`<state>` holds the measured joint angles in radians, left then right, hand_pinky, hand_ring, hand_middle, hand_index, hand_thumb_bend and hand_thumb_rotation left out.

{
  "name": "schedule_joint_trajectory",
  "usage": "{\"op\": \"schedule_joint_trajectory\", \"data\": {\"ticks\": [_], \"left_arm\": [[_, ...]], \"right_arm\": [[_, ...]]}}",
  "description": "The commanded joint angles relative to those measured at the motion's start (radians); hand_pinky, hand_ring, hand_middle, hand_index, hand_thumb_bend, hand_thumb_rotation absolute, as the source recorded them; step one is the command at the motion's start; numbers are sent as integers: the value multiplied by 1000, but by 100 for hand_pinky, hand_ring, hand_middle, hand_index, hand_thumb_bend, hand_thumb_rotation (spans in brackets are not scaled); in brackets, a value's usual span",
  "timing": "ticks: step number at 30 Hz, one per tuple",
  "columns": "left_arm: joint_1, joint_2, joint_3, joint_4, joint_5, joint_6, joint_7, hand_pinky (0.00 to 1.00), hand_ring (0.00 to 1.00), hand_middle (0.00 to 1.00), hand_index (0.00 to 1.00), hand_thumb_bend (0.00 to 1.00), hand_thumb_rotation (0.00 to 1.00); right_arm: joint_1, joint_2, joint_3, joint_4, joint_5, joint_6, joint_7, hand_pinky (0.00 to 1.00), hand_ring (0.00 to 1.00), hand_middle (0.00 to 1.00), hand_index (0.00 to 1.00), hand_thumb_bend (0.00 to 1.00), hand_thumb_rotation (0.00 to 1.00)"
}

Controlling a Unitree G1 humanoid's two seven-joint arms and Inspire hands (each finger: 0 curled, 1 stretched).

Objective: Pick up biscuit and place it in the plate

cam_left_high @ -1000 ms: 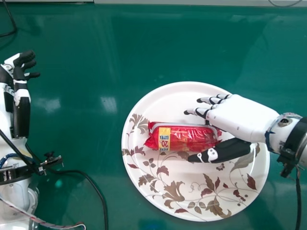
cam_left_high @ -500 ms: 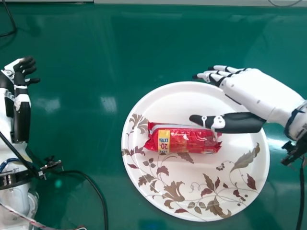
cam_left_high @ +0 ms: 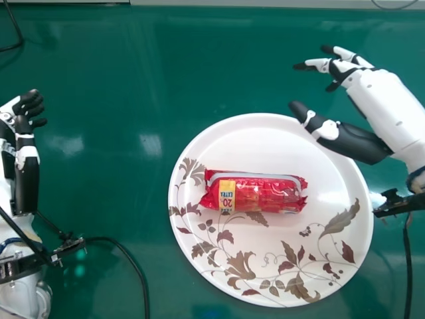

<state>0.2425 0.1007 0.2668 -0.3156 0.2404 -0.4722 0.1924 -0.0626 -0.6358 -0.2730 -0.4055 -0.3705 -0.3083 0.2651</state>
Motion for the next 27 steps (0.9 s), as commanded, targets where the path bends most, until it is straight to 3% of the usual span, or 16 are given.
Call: {"op": "schedule_joint_trajectory", "data": {"ticks": [1, 7, 10, 16, 23, 27], "left_arm": [[22, -5, 0, -9, 28, -13, 13, 71, 78, 79, 80, 35, 0], [33, -33, -22, -7, 61, -15, 24, 67, 73, 75, 75, 41, 0], [27, -24, -24, 27, 70, -45, 27, 64, 72, 74, 73, 45, 0], [19, -33, -36, 36, 95, -33, 34, 59, 69, 70, 70, 50, 12], [3, -68, -73, 19, 59, -7, 30, 58, 67, 70, 69, 59, 13], [7, -79, -84, 14, 80, 1, 40, 58, 68, 70, 69, 60, 15]], "right_arm": [[18, 39, 6, 34, -7, -26, -53, 61, 74, 80, 82, 60, 53], [46, 156, 32, 103, 34, -16, -139, 59, 75, 81, 84, 45, 43], [41, 201, 54, 164, 30, -59, -198, 62, 75, 81, 83, 41, 40], [22, 271, 107, 264, 20, -103, -288, 61, 74, 81, 84, 31, 43], [21, 343, 125, 280, 14, -69, -367, 64, 76, 82, 86, 25, 40], [24, 364, 126, 286, 16, -66, -399, 66, 79, 84, 87, 21, 39]]}}
